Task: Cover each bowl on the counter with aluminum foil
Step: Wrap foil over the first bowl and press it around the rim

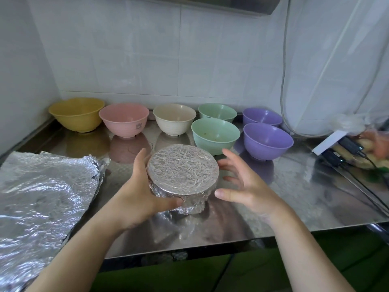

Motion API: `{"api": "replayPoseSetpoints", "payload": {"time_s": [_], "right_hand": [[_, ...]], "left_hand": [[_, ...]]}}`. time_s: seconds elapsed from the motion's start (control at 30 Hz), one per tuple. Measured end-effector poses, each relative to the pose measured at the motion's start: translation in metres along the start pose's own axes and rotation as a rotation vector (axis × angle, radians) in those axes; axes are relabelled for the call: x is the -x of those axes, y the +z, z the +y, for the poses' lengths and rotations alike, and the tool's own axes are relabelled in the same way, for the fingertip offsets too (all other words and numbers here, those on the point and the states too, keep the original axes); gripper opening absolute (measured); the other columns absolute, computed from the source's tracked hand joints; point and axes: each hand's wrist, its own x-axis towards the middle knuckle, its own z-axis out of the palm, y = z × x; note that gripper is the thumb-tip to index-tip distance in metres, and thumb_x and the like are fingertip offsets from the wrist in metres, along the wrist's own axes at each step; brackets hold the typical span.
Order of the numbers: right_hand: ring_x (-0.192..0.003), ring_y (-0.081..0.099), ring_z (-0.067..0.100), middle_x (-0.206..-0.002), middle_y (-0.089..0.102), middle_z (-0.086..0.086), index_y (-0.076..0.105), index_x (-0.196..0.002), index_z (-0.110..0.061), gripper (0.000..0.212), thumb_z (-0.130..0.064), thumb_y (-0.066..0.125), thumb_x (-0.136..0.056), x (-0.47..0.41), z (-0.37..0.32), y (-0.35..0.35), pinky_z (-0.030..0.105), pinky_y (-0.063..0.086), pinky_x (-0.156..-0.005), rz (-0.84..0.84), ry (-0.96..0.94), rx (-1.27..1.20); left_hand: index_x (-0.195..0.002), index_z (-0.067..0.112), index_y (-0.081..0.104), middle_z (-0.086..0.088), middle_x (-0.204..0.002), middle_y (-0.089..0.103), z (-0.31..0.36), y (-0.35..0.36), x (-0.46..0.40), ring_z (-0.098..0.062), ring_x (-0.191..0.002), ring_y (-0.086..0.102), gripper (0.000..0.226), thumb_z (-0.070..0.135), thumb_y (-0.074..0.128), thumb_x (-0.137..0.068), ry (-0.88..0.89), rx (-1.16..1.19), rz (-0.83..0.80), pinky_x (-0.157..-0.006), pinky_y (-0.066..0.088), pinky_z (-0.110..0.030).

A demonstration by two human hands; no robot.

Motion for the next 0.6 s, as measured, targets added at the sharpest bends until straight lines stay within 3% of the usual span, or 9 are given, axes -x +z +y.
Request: {"api": "replayPoseSetpoints", "payload": {"time_s": [0.07,0.13,0.27,0.37,0.5,0.53,0.6], "right_hand": [[-0.152,0.035,-0.002,-0.164,0.039,-0.014,0.023,-0.167,-0.029,0.129,-0.038,0.094,-0.060,-0.005,-0.007,0.002,0.043,0.028,-0.130,-0.082,0.008,-0.035],[-0.153,0.034,0.000,-0.166,0.037,-0.016,0.018,-0.168,-0.024,0.133,-0.034,0.096,-0.061,-0.011,-0.011,0.008,0.044,0.023,-0.131,-0.134,0.003,-0.039],[-0.152,0.039,0.005,-0.161,0.046,-0.021,0.025,-0.166,-0.028,0.127,-0.038,0.098,-0.063,-0.010,-0.007,0.024,0.047,0.025,-0.130,-0.092,-0.022,-0.034],[-0.146,0.046,0.002,-0.151,0.055,-0.027,0.032,-0.157,-0.032,0.111,-0.024,0.092,-0.064,-0.001,-0.003,0.026,0.039,0.033,-0.127,-0.046,-0.053,-0.040],[-0.143,0.052,0.009,-0.157,0.053,-0.006,0.029,-0.163,-0.018,0.121,-0.026,0.093,-0.061,0.004,-0.001,0.014,0.042,0.040,-0.122,0.008,-0.012,-0.113],[-0.142,0.054,0.011,-0.154,0.055,-0.003,0.031,-0.163,-0.018,0.120,-0.028,0.093,-0.061,0.005,-0.001,0.010,0.042,0.041,-0.122,0.012,-0.006,-0.124],[-0.140,0.054,0.007,-0.151,0.057,-0.002,0.037,-0.160,-0.020,0.109,-0.027,0.091,-0.066,0.003,-0.002,0.006,0.041,0.040,-0.123,0.022,-0.004,-0.144]], "left_hand": [[-0.163,0.039,-0.007,0.015,-0.161,0.028,0.001,0.006,0.004,0.000,-0.142,0.036,0.162,0.045,0.105,-0.047,0.013,-0.019,0.010,-0.117,0.026,-0.019],[-0.162,0.040,-0.004,0.012,-0.161,0.018,0.002,0.018,0.008,-0.007,-0.148,0.029,0.166,0.061,0.099,-0.034,0.032,-0.030,0.082,-0.123,0.026,-0.031],[-0.158,0.044,0.002,0.005,-0.162,0.023,0.000,0.037,0.008,-0.011,-0.151,0.029,0.159,0.072,0.096,-0.033,0.089,-0.020,0.211,-0.125,0.031,-0.044],[-0.161,0.039,0.000,0.011,-0.158,0.035,-0.001,0.036,0.009,-0.002,-0.145,0.036,0.157,0.051,0.104,-0.044,0.099,0.018,0.194,-0.123,0.031,-0.033],[-0.162,0.044,-0.005,0.032,-0.142,0.045,-0.003,0.017,0.007,0.012,-0.131,0.046,0.157,0.032,0.103,-0.049,0.032,0.103,0.074,-0.104,0.035,-0.011],[-0.162,0.046,-0.006,0.034,-0.140,0.045,-0.005,0.012,0.007,0.014,-0.129,0.046,0.155,0.027,0.102,-0.052,0.012,0.127,0.040,-0.099,0.038,-0.010],[-0.162,0.048,-0.005,0.029,-0.145,0.046,-0.008,0.006,0.008,0.011,-0.132,0.046,0.150,0.020,0.102,-0.060,-0.010,0.154,-0.008,-0.105,0.039,-0.015]]}}
